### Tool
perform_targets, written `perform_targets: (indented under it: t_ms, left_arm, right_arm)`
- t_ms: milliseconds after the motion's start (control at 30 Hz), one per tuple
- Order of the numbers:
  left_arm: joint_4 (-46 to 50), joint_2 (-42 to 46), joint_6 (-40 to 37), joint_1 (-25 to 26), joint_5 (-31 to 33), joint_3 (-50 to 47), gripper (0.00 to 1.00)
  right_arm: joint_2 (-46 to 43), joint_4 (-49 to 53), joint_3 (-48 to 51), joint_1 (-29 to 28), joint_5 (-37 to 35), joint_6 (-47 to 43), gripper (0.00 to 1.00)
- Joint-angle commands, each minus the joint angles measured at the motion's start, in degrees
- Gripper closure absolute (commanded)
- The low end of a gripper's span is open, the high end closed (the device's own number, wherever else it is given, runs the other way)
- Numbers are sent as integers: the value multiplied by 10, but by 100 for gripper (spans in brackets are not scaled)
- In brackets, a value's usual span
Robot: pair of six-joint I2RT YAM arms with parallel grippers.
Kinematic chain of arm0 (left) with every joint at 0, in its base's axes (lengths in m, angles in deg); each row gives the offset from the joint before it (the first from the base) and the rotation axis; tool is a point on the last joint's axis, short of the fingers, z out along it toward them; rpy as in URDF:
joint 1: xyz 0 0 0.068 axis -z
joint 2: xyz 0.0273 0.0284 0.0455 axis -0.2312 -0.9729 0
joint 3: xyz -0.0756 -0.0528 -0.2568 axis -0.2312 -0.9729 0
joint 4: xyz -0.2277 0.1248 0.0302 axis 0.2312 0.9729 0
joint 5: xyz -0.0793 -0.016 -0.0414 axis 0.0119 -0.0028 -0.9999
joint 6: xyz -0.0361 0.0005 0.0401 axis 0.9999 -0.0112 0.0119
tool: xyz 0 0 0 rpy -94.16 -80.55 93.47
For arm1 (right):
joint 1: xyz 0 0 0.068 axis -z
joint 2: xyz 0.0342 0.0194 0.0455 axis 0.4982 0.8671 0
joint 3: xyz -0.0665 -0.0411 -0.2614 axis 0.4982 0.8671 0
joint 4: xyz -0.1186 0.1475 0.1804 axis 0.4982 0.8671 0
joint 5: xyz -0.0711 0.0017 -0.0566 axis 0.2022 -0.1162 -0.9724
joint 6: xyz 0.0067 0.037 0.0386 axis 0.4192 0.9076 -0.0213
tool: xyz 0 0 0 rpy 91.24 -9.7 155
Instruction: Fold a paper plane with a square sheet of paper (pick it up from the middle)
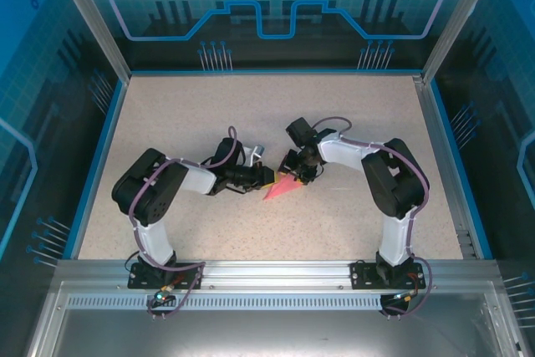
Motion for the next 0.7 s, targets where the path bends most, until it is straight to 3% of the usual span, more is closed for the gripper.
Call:
perform_targets:
  t_ms: [0, 667]
  left_arm:
    - [14, -12, -7, 4, -18, 19, 87]
    - [34, -18, -22, 11, -28, 30, 82]
  right_arm:
    - [51, 32, 13, -8, -6, 0, 50]
    - [75, 63, -5, -4, -4, 29, 46]
